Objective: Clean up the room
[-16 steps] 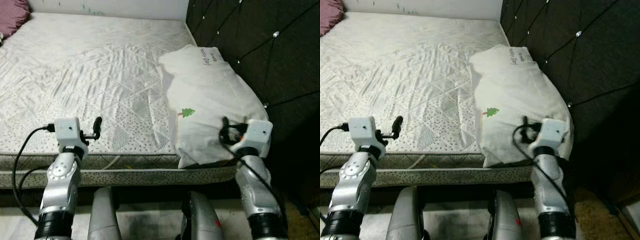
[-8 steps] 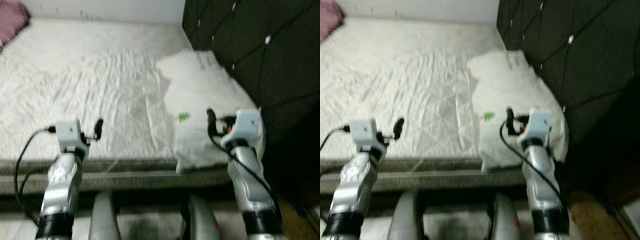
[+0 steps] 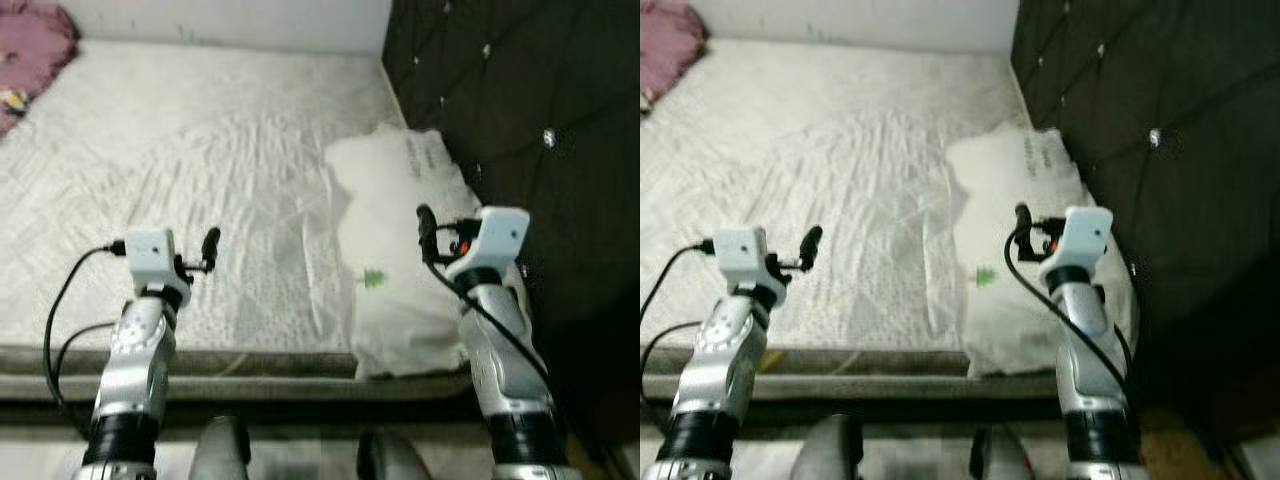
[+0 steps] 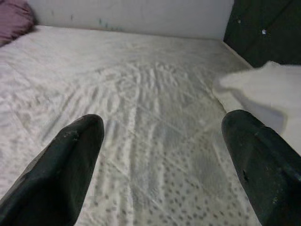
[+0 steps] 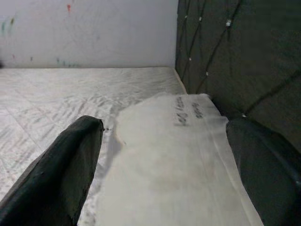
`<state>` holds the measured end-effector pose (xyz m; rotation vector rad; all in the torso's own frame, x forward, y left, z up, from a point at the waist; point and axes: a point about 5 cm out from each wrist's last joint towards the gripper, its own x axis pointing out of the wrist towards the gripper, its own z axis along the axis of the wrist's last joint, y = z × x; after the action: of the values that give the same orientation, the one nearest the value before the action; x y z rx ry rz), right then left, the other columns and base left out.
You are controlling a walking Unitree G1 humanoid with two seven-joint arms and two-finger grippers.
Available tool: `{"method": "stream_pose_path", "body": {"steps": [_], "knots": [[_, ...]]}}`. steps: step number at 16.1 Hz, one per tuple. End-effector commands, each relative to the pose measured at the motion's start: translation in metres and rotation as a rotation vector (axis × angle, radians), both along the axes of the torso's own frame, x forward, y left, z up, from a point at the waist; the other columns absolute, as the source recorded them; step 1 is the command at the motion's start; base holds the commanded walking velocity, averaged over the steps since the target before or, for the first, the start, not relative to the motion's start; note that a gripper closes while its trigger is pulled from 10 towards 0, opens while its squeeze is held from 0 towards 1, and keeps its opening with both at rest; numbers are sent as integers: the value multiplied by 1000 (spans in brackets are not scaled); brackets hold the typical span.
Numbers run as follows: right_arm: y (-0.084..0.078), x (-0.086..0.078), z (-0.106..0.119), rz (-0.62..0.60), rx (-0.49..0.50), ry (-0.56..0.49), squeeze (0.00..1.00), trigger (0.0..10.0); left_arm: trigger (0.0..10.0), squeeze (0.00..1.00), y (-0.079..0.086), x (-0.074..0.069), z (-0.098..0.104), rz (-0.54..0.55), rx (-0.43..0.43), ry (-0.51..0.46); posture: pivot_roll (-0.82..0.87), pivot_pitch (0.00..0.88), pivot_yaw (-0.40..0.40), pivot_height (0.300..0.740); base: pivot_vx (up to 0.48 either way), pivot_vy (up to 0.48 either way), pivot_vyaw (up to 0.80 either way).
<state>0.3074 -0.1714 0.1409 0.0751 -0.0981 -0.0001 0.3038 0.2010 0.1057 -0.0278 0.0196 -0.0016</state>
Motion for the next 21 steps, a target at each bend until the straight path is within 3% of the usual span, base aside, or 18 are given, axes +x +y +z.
{"method": "stream_pose_path", "body": {"steps": [1,5,8,10,14,15,17,21], "knots": [[-2,1,-1,-4,12,12,0,10000,10000,0,5,-1,2,9,16,-4,-8,0,-65,734,0,0,0],[11,4,-6,23,26,37,0,10000,10000,0,9,-5,-1,27,29,7,5,0,-66,740,0,0,0],[7,3,-6,24,28,37,0,10000,10000,0,1,-12,-12,-27,58,42,-10,0,-59,740,0,0,0],[3,-4,-16,19,56,66,0,10000,10000,0,3,-17,-20,-1,48,67,-26,0,-59,740,0,0,0],[0,-9,-36,-29,129,190,0,10000,10000,0,-5,-18,-21,-17,32,64,-27,0,-68,740,0,0,0],[-3,-7,-40,-66,117,229,0,10000,10000,0,-6,-14,-17,-20,35,52,-25,0,-71,740,0,0,0],[-1,-1,-33,-78,-73,160,0,10000,10000,0,-5,-11,-11,-5,52,28,-24,0,-68,740,0,0,0],[2,-4,-27,-92,-64,153,0,10000,10000,0,-8,-16,-14,10,15,34,-21,0,-60,740,0,0,0]]}}
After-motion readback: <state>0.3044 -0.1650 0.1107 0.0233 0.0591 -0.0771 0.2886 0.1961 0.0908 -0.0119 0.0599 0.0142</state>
